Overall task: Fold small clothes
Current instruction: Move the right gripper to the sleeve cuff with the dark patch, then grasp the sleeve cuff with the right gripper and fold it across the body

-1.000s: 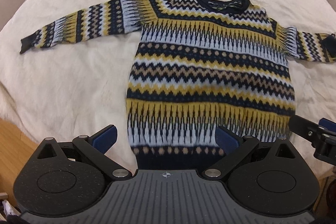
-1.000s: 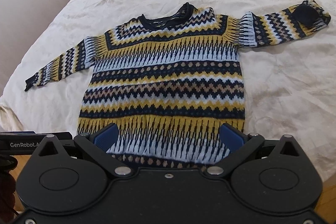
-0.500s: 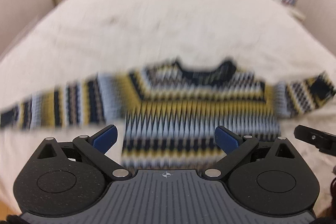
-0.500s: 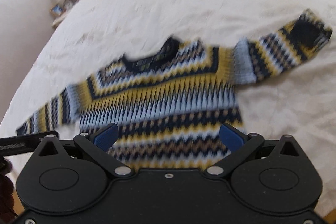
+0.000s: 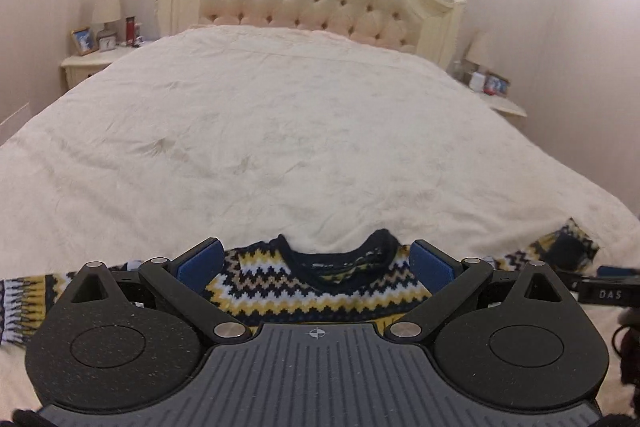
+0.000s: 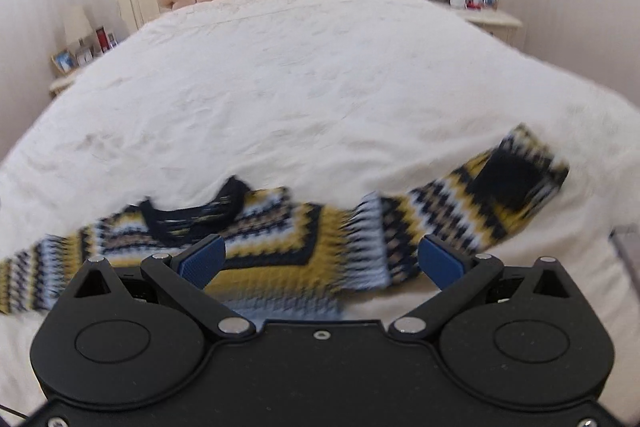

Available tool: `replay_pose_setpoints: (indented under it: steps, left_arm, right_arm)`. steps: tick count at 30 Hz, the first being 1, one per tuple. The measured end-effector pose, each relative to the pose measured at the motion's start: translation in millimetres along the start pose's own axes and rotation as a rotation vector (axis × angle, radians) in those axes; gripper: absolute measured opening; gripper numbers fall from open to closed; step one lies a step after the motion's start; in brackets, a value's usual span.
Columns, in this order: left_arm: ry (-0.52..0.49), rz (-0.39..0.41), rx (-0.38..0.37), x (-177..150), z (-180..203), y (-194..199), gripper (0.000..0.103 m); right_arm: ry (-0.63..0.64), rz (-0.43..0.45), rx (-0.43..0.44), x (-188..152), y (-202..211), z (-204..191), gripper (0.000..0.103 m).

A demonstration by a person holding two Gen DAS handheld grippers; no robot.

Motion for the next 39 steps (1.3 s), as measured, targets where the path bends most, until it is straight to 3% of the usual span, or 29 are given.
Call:
replay_pose_setpoints:
  steps: [3,5,10,17,25,28,30,31,39]
  left_arm:
    - [0.004,-0.022,0.048,-2.7,-0.1,3.1,0.101]
    - [0.03,-0.052,0.08,-7.9,-0.3,3.3,0.101]
    - [0.109,-0.158,0.14,-31.6,2.9,1.6,0.101]
    - [0.22,-0.298,0.221,-61.6,19.5,1.5,0.101]
    - [0.218,-0.339,0.284,-70.6,38.0,6.2,0.101]
    - [0.21,-0.349,0.289,-72.3,41.4,5.3,0.101]
    - [0.205,-0.357,0.283,-73.2,43.8,4.4,0.101]
    - [0.201,-0.36,0.277,-73.5,44.8,3.6,0.101]
    - [0.158,-0.367,0.214,-74.8,45.3,-1.3,0.101]
  right_arm:
    - [0.085,-0.01,-0.035,2.5,-19.8,20.6,0.096]
    - [0.147,-0.04,-0.053,2.0,-38.5,38.6,0.076]
    - [0.268,-0.074,-0.136,-1.1,-77.6,83.4,0.065]
    - [0.39,-0.105,-0.152,-8.8,-129.6,126.3,0.066]
    - [0.488,-0.16,-0.162,-33.0,-169.0,154.0,0.062]
    - [0.464,-0.149,-0.146,-31.1,-166.6,163.1,0.049]
    - [0.41,-0.147,-0.108,-25.7,-161.3,167.7,0.03]
    - [0.373,-0.149,-0.083,-22.9,-159.4,170.7,0.011]
    - [0.132,-0.112,0.007,13.8,-122.7,179.4,0.01]
Point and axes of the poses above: each gripper's, at about its wrist camera, not at the fingertips, and y roughly against the way its jaws point, z to its right, x to its top, the point moved 7 cm from there along -y, roughly the way its jaws point, and after that the axes turned 12 degrees about z, right-handed, at the moved point
